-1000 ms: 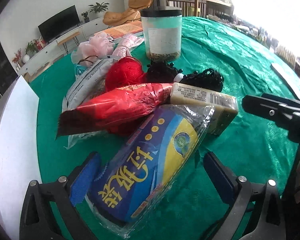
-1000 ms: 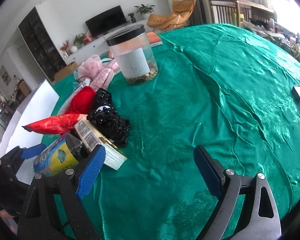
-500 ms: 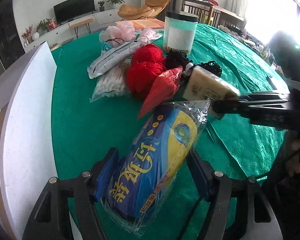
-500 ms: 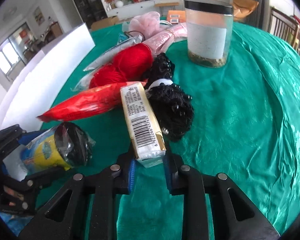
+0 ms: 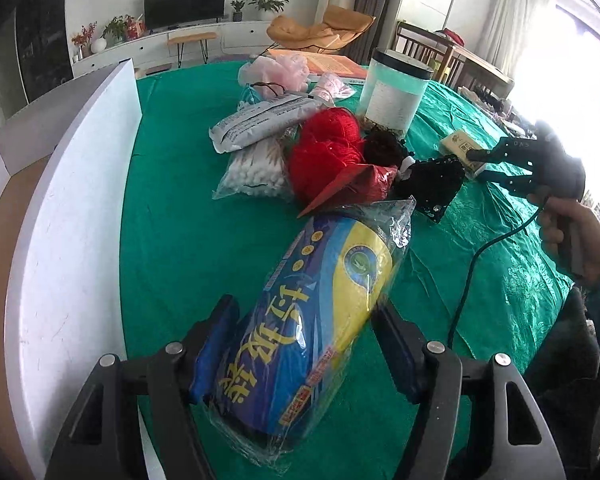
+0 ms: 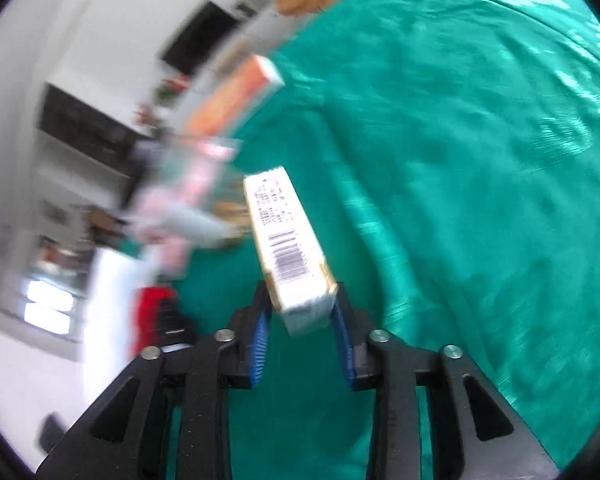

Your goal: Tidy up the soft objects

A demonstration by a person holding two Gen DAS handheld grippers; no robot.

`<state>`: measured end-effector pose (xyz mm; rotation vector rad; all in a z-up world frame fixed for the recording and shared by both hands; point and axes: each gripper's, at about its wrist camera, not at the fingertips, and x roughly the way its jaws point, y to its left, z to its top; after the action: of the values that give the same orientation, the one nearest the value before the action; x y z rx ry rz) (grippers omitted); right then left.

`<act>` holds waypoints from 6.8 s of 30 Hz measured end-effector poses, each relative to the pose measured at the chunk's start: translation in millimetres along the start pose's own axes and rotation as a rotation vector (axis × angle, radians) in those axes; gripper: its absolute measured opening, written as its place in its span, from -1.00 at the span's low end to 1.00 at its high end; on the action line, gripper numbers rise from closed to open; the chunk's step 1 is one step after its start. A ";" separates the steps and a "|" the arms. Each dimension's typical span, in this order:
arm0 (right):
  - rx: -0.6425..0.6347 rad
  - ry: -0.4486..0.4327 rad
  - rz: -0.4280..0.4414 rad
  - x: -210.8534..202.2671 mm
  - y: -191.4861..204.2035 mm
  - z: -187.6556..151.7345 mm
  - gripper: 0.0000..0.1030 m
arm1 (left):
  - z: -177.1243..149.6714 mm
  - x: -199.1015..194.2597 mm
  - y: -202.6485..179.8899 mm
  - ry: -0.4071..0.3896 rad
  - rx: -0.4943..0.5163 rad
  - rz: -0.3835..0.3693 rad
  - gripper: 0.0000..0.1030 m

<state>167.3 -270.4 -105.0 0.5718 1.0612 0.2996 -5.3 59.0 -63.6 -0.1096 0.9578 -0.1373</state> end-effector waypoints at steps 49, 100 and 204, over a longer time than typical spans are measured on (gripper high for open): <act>-0.585 -0.089 -0.070 13.6 218.8 -147.3 0.61 | 7.7 -119.9 106.3 -0.271 -0.349 0.173 0.93; -0.308 -0.180 -0.530 4.8 68.8 -110.7 0.79 | 37.4 65.9 -62.4 0.029 0.108 0.017 0.72; -0.425 -0.132 -0.456 40.2 110.3 -101.9 0.82 | 43.8 104.0 -17.5 -0.022 -0.004 0.183 1.00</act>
<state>100.2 -130.3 -107.9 -0.0366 0.9343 0.0780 88.5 26.0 -119.7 -0.0263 0.9416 0.0342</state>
